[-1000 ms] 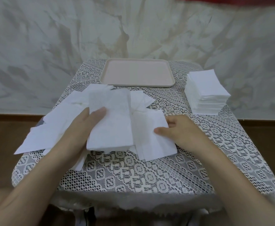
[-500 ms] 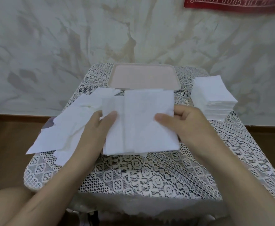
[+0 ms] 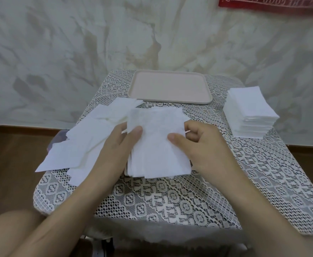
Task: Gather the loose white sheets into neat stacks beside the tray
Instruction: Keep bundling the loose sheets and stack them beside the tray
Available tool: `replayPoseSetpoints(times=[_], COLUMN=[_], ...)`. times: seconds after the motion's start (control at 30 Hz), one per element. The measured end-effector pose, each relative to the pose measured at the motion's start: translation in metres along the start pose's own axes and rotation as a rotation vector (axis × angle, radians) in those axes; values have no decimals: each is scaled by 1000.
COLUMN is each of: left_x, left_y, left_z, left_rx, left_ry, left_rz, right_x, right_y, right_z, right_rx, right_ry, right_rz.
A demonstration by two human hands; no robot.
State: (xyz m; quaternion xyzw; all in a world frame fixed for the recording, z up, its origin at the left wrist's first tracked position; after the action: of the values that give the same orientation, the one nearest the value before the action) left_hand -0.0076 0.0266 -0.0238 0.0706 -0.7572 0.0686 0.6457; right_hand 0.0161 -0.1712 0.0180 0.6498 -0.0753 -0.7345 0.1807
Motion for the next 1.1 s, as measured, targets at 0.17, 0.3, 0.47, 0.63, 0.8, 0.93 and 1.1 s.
replayPoseSetpoints(times=[0.17, 0.3, 0.47, 0.63, 0.8, 0.93, 1.1], left_x=[1, 4, 1, -4, 5, 2, -5], left_y=[-1, -1, 0, 4, 25, 30, 28], left_z=[1, 2, 3, -1, -15, -20, -21], left_rx=[1, -4, -30, -35, 57, 52, 56], left_ry=[-3, -19, -1, 39, 52, 83, 109], left_rz=[-6, -41, 4, 46, 91, 68, 52], right_x=[-4, -8, -2, 7, 32, 35, 26], right_y=[13, 2, -9, -7, 11, 8, -10], right_z=[1, 4, -2, -12, -42, -60, -76], right_rx=[64, -38, -75, -64, 88, 191, 137], right_ry=[4, -34, -96, -95, -99, -63, 15], right_rz=[-17, -95, -136, -168, 63, 406, 593])
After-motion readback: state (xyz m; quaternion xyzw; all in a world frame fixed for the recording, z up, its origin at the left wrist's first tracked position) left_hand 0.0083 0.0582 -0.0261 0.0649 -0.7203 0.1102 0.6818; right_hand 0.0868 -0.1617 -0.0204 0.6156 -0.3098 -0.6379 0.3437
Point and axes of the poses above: each hand's wrist, its own z-axis away from the middle knuckle, its own y-axis out of the back of the hand, x = y × z, the point moved 6 cm from there along -z, towards the middle knuckle, and after that the axes turned 13 degrees about -y, right-handed, at the moved point
